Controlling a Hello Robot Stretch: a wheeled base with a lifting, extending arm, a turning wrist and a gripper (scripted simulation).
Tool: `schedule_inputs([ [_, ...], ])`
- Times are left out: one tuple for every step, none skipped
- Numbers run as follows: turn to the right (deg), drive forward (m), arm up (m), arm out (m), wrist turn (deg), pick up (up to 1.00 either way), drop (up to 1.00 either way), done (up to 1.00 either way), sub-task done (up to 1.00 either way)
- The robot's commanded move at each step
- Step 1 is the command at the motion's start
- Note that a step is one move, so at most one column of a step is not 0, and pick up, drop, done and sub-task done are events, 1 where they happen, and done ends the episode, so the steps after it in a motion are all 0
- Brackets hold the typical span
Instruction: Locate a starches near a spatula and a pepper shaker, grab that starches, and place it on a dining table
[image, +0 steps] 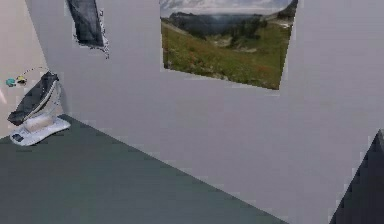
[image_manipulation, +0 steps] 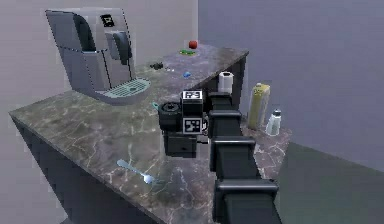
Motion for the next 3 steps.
schedule_inputs([
  [0.0,0.00,0.02,0.00,0.0,0.00,0.00,0.00,0.00],
  [0.0,0.00,0.00,0.00,-45.0,0.00,0.00,0.00,0.00],
  [0.0,0.00,0.00,0.00,-45.0,0.00,0.00,0.00,0.00],
])
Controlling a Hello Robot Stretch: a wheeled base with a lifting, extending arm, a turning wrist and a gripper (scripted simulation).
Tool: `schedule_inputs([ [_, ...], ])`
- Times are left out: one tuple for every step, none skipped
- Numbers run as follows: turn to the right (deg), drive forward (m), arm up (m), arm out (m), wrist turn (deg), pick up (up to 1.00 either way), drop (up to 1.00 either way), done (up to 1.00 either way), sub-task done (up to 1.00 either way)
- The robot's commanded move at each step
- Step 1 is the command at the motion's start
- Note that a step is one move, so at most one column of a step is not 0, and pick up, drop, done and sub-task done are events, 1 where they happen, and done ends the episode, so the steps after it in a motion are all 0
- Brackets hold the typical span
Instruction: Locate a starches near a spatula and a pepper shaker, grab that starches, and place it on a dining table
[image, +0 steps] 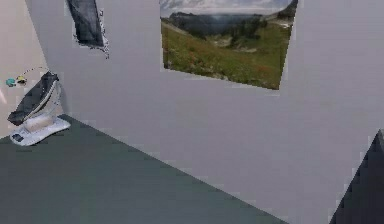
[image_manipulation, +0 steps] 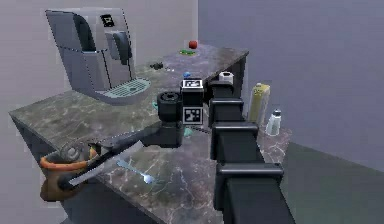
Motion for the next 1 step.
schedule_inputs([
  [0.0,0.00,0.00,0.00,-45.0,0.00,0.00,0.00,0.00],
])
